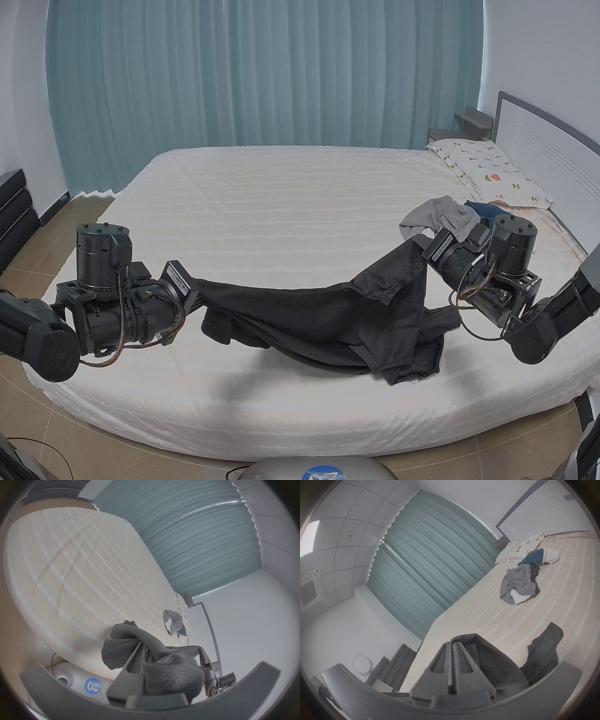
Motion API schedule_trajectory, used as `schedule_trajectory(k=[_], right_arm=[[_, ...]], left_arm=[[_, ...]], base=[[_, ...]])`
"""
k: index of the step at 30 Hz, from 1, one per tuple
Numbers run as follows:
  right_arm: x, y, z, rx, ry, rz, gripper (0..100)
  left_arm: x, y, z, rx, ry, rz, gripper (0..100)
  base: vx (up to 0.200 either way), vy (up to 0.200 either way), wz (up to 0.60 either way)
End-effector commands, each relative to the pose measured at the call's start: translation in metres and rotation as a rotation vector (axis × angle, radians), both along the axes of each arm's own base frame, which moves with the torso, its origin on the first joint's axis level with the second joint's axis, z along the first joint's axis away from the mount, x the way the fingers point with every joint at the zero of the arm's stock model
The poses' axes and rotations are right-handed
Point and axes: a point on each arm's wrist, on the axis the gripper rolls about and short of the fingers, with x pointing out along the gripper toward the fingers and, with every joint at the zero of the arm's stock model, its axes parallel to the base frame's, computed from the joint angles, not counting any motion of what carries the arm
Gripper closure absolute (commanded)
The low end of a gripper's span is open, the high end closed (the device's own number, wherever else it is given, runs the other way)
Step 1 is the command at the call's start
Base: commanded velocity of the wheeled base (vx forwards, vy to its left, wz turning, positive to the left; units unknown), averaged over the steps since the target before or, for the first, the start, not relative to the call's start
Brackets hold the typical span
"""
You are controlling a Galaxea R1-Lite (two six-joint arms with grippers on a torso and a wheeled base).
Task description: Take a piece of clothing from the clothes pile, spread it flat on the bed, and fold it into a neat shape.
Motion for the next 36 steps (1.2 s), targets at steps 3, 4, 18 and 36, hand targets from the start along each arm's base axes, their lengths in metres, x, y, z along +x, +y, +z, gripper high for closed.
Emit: schedule_trajectory(k=[3,4,18,36], right_arm=[[0.001,0.005,0.004,-0.003,-0.009,0.011,100],[0.001,0.005,0.008,0.0,-0.016,0.011,100],[-0.056,-0.013,0.021,-0.013,0.01,0.028,100],[-0.139,-0.086,0.209,0.102,-0.358,-0.126,100]], left_arm=[[-0.002,0.0,-0.005,0.007,0.019,-0.004,100],[-0.003,-0.002,-0.006,0.007,0.02,-0.01,100],[-0.031,0.0,0.008,-0.002,-0.025,-0.046,100],[-0.057,0.017,0.126,-0.003,-0.21,-0.048,100]], base=[[0.0,0.0,0.0],[0.0,0.0,0.0],[-0.2,0.0,0.0],[-0.078,0.0,0.0]])
